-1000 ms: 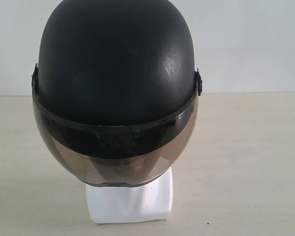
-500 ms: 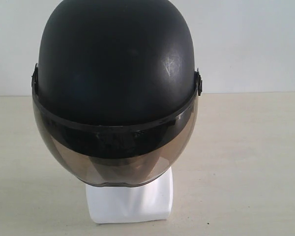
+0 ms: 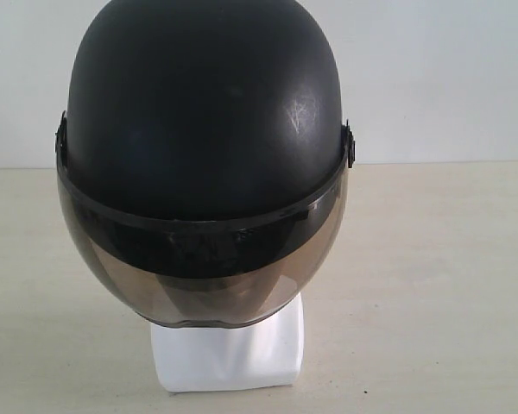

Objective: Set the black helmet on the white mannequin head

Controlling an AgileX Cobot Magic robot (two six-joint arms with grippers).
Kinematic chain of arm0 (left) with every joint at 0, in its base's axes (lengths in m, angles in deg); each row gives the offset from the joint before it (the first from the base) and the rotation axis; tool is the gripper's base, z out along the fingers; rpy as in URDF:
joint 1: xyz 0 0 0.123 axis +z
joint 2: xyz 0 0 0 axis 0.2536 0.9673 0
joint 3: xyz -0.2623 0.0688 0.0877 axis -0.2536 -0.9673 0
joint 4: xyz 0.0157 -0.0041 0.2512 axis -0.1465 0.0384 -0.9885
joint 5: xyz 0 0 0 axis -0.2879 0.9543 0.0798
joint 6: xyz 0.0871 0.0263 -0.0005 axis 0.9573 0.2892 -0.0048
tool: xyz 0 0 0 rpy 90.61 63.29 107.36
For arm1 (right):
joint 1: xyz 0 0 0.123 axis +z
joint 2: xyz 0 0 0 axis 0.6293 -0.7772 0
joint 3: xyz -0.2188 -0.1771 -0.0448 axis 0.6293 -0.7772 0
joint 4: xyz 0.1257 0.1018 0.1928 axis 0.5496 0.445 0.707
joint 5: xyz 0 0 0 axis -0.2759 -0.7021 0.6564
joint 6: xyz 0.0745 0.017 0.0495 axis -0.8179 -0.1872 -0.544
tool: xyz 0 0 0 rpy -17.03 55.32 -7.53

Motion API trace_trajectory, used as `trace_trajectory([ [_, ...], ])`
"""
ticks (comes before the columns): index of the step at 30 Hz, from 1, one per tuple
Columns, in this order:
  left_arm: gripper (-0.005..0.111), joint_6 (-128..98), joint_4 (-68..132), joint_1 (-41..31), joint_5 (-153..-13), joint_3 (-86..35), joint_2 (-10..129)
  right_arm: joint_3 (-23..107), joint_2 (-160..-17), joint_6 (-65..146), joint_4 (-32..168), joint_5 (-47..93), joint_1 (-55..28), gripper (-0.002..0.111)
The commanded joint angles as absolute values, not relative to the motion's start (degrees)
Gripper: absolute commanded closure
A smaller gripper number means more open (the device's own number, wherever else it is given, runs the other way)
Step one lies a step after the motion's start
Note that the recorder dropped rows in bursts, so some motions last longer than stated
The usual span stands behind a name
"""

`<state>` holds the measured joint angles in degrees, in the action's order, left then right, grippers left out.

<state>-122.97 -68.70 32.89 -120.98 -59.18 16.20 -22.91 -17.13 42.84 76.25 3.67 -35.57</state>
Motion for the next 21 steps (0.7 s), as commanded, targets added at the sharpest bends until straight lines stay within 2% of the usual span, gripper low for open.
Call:
trace_trajectory([
  [1,0.102,-122.84,-68.17,33.05,-120.45,-59.41,15.96,-23.18,-16.82,42.91,76.34,4.01,-35.77,0.109],
  [14,0.102,-122.84,-68.17,33.05,-120.45,-59.41,15.96,-23.18,-16.82,42.91,76.34,4.29,-35.77,0.109],
  [17,0.102,-123.93,-68.17,30.58,-107.85,-60.91,10.24,-23.18,-16.82,42.91,76.34,4.29,-35.77,0.109],
  [21,0.102,-133.42,-63.0,28.46,-103.99,-65.52,3.4,-23.18,-16.82,42.91,76.34,4.29,-35.77,0.109],
])
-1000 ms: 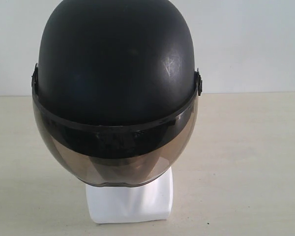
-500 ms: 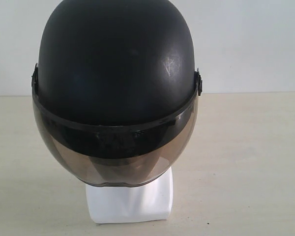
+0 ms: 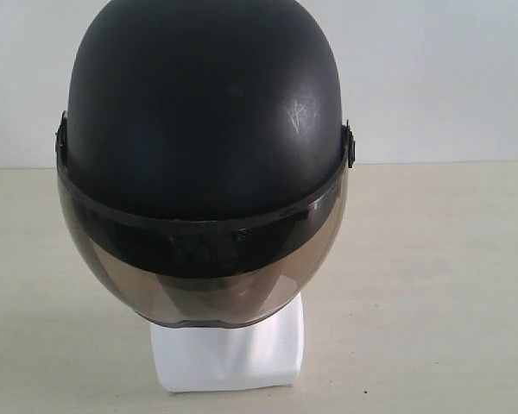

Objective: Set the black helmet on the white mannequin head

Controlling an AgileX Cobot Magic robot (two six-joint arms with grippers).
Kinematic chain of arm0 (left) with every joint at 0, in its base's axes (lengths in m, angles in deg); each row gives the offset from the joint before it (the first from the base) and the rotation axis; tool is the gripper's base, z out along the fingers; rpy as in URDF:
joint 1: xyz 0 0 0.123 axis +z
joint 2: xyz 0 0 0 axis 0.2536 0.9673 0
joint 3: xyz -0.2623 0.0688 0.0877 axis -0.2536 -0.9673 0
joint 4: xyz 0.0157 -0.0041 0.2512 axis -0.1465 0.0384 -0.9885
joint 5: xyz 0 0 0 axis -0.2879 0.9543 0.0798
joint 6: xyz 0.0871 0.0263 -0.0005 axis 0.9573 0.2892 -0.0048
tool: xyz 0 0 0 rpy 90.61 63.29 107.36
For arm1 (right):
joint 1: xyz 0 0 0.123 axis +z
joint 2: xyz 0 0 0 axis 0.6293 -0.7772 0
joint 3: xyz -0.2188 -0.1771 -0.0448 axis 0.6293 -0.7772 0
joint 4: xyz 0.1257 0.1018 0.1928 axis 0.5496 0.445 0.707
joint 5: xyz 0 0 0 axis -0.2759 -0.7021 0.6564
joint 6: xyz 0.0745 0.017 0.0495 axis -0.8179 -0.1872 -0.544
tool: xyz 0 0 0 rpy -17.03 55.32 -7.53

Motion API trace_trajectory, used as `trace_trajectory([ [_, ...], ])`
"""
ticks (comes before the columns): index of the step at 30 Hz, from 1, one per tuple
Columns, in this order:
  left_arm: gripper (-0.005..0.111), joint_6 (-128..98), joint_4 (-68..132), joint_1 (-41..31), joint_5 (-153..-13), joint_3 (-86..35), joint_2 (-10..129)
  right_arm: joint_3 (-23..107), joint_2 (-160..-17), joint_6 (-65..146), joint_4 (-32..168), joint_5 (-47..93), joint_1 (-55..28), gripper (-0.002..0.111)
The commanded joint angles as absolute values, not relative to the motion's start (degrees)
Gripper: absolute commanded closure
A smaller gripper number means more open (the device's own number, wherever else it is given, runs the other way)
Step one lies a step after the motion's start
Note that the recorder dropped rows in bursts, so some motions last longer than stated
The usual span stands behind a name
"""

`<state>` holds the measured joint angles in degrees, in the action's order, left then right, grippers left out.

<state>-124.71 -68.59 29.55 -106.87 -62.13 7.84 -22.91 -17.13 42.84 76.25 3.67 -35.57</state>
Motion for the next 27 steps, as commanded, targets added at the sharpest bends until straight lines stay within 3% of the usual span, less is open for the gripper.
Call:
trace_trajectory([
  [1,0.102,-135.94,-60.01,28.46,-103.99,-65.92,2.88,-23.18,-16.82,42.91,76.34,4.29,-35.77,0.109],
  [5,0.102,-142.52,-35.12,25.66,-112.42,-66.3,2.26,-23.18,-16.82,42.91,76.34,4.29,-35.77,0.109],
  [7,0.102,-134.68,-27.75,23.17,-113.85,-66.3,2.26,-23.18,-16.82,42.91,76.34,4.29,-35.77,0.109],
  [11,0.102,-71.74,-11.32,20.45,-99.64,-67.07,2.26,-23.18,-16.82,42.78,76.34,4.29,-35.77,0.109],
  [14,0.102,-40.82,15.66,20.08,-96.1,-68.13,2.26,-23.18,-16.82,42.78,76.34,4.29,-35.77,0.109],
  [18,0.102,-10.64,33.44,20.08,-89.07,-68.27,2.26,-23.18,-16.82,42.9,76.34,4.29,-35.77,0.109],
  [21,0.102,-4.56,34.12,20.08,-81.04,-69.74,1.92,-23.18,-16.82,42.9,76.34,4.29,-35.77,0.109],
  [27,0.102,-17.24,34.0,20.31,-74.02,-74.53,-4.33,-23.18,-16.82,42.9,76.34,4.29,-35.77,0.109],
])
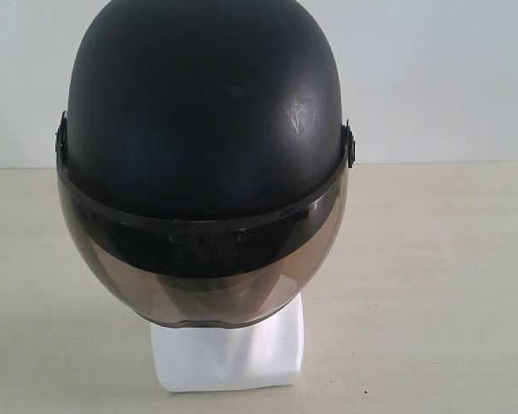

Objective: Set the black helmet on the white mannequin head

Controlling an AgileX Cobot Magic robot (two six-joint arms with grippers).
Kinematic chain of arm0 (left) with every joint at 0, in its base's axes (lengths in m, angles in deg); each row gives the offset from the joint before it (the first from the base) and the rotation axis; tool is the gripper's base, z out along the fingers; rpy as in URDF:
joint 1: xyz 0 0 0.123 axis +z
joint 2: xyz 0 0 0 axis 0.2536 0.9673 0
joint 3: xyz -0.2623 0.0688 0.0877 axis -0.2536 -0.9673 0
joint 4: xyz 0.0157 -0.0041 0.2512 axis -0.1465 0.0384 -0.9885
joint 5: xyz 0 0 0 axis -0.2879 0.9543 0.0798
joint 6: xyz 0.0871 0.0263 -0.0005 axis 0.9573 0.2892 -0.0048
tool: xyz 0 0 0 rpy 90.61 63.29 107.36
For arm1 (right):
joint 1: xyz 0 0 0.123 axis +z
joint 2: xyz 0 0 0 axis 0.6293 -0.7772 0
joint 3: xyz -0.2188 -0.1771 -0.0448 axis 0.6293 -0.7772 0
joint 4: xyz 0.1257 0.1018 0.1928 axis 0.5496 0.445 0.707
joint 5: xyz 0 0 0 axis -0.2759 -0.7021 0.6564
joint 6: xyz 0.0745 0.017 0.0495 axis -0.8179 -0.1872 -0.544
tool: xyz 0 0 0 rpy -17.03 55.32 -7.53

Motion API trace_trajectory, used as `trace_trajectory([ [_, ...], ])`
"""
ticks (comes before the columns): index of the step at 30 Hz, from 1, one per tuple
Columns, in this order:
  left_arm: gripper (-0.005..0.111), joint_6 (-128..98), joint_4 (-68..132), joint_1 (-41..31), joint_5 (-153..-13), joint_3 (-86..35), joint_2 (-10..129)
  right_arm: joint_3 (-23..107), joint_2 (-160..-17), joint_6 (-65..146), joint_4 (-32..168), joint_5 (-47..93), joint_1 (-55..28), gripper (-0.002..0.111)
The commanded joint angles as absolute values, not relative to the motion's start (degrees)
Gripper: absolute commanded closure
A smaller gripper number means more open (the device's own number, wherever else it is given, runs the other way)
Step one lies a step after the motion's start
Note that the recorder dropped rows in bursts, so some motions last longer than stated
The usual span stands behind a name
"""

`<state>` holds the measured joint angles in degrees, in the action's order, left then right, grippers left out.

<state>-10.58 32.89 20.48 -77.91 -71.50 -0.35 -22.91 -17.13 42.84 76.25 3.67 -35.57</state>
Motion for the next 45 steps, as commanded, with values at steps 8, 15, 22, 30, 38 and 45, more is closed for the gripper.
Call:
trace_trajectory([
  [8,0.102,-22.79,33.91,20.31,-69.11,-80.89,-9.14,-23.18,-16.82,42.9,76.34,4.29,-35.77,0.109],
  [15,0.102,-22.46,32.78,20.2,-69.1,-85.98,-10.13,-23.18,-16.82,42.9,76.34,4.29,-35.77,0.109],
  [22,0.102,-22.46,31.78,20.2,-65.48,-86.42,-10.13,-23.18,-16.82,42.9,76.34,4.29,-35.77,0.109],
  [30,0.102,-22.46,31.33,20.2,-65.48,-86.42,-10.13,-23.18,-16.82,42.9,76.34,4.29,-35.77,0.109],
  [38,0.102,-22.46,31.33,20.2,-65.48,-86.42,-10.13,-23.18,-16.82,42.9,76.34,4.29,-35.77,0.109],
  [45,0.102,-22.46,31.33,20.2,-65.48,-86.42,-10.13,-23.18,-16.82,42.9,76.34,4.29,-35.77,0.109],
])
